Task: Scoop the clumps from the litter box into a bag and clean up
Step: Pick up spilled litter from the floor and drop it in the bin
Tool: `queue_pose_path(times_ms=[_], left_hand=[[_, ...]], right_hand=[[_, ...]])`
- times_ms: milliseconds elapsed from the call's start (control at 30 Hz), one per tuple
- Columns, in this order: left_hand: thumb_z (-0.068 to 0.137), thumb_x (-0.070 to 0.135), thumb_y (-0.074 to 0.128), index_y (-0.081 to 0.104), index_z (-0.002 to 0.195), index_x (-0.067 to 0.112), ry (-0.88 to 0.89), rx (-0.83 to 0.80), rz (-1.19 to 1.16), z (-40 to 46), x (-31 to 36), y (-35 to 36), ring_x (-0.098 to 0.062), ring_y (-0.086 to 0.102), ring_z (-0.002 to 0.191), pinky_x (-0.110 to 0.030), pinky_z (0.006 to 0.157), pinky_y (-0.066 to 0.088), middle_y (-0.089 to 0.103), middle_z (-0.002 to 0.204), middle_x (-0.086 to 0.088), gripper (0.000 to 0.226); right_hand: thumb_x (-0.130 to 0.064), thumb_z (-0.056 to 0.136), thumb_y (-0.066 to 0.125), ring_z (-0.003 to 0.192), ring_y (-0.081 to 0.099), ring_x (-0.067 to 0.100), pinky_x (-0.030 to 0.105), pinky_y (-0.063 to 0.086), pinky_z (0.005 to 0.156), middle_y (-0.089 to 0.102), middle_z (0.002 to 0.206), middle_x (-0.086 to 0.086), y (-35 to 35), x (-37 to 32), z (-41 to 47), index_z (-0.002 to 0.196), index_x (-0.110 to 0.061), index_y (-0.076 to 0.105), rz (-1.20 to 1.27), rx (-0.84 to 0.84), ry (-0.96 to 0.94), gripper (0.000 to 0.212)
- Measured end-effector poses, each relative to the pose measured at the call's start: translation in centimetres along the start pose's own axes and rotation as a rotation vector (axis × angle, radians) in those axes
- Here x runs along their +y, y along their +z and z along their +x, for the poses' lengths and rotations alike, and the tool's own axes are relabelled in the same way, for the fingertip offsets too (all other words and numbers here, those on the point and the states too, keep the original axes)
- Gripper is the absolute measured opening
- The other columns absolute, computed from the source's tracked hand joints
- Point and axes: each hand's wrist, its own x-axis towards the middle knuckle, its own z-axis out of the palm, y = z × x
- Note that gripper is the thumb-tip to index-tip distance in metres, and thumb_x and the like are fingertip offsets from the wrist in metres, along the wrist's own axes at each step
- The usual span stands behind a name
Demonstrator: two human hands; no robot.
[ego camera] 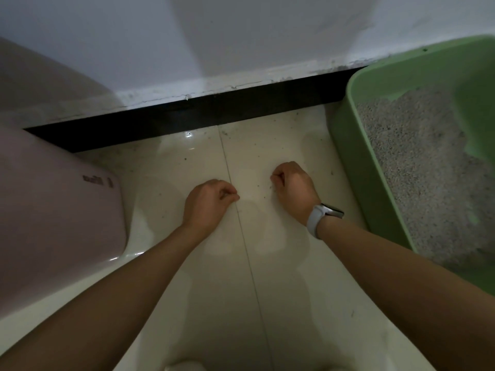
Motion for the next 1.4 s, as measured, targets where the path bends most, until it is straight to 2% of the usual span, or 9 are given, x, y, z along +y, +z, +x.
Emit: queue_pose_path(times_ms=[167, 300, 467, 600, 800, 1000, 1167, 1267, 1400], left_hand=[[0.085, 0.024, 0.064, 0.070, 0.092, 0.014, 0.036, 0.000, 0.118, -0.1, 0.3, 0.0, -0.021, 0.060, 0.088, -0.025, 0.072, 0.037, 0.066, 0.093, -0.004, 0.014], [0.087, 0.024, 0.061, 0.068, 0.092, 0.016, 0.007, -0.044, 0.139, 0.2, 0.4, -0.2, -0.016, 0.057, 0.084, -0.022, 0.069, 0.033, 0.063, 0.087, 0.002, 0.012], [0.086, 0.011, 0.062, 0.062, 0.070, 0.016, -0.323, -0.010, -0.569, 0.8, 1.1, -1.6, 0.001, 0.043, 0.049, -0.015, 0.055, 0.036, 0.048, 0.057, 0.007, 0.017], [0.089, 0.001, 0.053, 0.061, 0.076, 0.006, -0.463, -0.090, -1.108, 0.6, 1.8, -3.3, -0.008, 0.053, 0.056, -0.018, 0.055, 0.047, 0.060, 0.061, -0.001, 0.016], [0.085, -0.008, 0.032, 0.053, 0.072, 0.003, -0.526, -0.254, -1.236, 0.0, 2.4, -3.8, -0.010, 0.054, 0.049, -0.016, 0.049, 0.045, 0.059, 0.057, -0.003, 0.027], [0.084, 0.002, 0.041, 0.060, 0.062, 0.006, -0.521, -0.217, -0.756, -0.6, 1.8, -3.0, -0.008, 0.040, 0.040, -0.016, 0.040, 0.029, 0.049, 0.049, 0.000, 0.029], [0.083, 0.011, 0.063, 0.072, 0.080, 0.013, -0.215, -0.059, -0.286, -1.6, 0.3, -1.5, 0.008, 0.054, 0.059, -0.005, 0.063, 0.039, 0.062, 0.067, 0.009, 0.010], [0.081, 0.008, 0.067, 0.073, 0.083, 0.007, -0.111, -0.022, -0.204, -2.2, 0.2, -0.8, 0.007, 0.050, 0.052, 0.000, 0.059, 0.033, 0.052, 0.058, 0.013, 0.006], [0.080, 0.004, 0.067, 0.072, 0.085, 0.004, -0.046, 0.057, -0.149, -2.2, 0.1, -0.5, 0.002, 0.044, 0.052, -0.007, 0.059, 0.034, 0.047, 0.058, 0.009, 0.007]], right_hand=[[-0.009, 0.090, 0.051, 0.064, 0.047, 0.014, 0.021, 0.034, 0.057, 0.055, 0.072, 0.003, -1.4, -1.1, 0.2, 0.085, -0.005, 0.061, 0.441, 0.083, 0.267, 0.012], [-0.003, 0.088, 0.048, 0.048, 0.043, 0.012, 0.018, 0.035, 0.043, 0.053, 0.055, 0.003, -3.4, -1.6, -0.3, 0.064, -0.009, 0.052, 1.144, -0.140, 0.594, 0.025], [-0.006, 0.065, 0.041, 0.043, 0.043, 0.011, 0.016, 0.031, 0.040, 0.052, 0.055, 0.003, -5.0, -1.3, -0.6, 0.055, -0.009, 0.057, 1.484, -0.418, 0.598, 0.019], [-0.005, 0.077, 0.039, 0.043, 0.041, 0.012, 0.019, 0.029, 0.042, 0.050, 0.054, 0.004, -4.5, -1.0, -0.3, 0.054, -0.009, 0.059, 1.300, -0.373, 0.592, 0.031], [-0.010, 0.086, 0.059, 0.077, 0.052, 0.014, 0.018, 0.038, 0.068, 0.057, 0.080, 0.002, -1.9, -0.4, -0.2, 0.089, -0.007, 0.066, 0.280, -0.153, 0.231, 0.008], [-0.010, 0.088, 0.055, 0.100, 0.055, 0.032, 0.030, 0.041, 0.084, 0.058, 0.107, 0.018, -0.4, -0.8, -0.4, 0.098, 0.000, 0.062, -0.033, -0.160, 0.095, 0.016], [-0.003, 0.091, 0.043, 0.102, 0.051, 0.035, 0.030, 0.037, 0.081, 0.050, 0.113, 0.020, 0.2, -1.2, -0.9, 0.104, 0.003, 0.056, -0.200, -0.207, -0.013, 0.019], [0.004, 0.087, 0.044, 0.099, 0.051, 0.031, 0.028, 0.036, 0.079, 0.052, 0.111, 0.019, 0.1, -1.1, -0.7, 0.104, 0.005, 0.054, -0.174, -0.216, -0.039, 0.020], [-0.003, 0.092, 0.048, 0.064, 0.049, 0.015, 0.023, 0.040, 0.059, 0.055, 0.072, 0.006, -2.0, -1.6, -0.2, 0.080, -0.002, 0.058, 0.609, -0.257, 0.345, 0.015]])
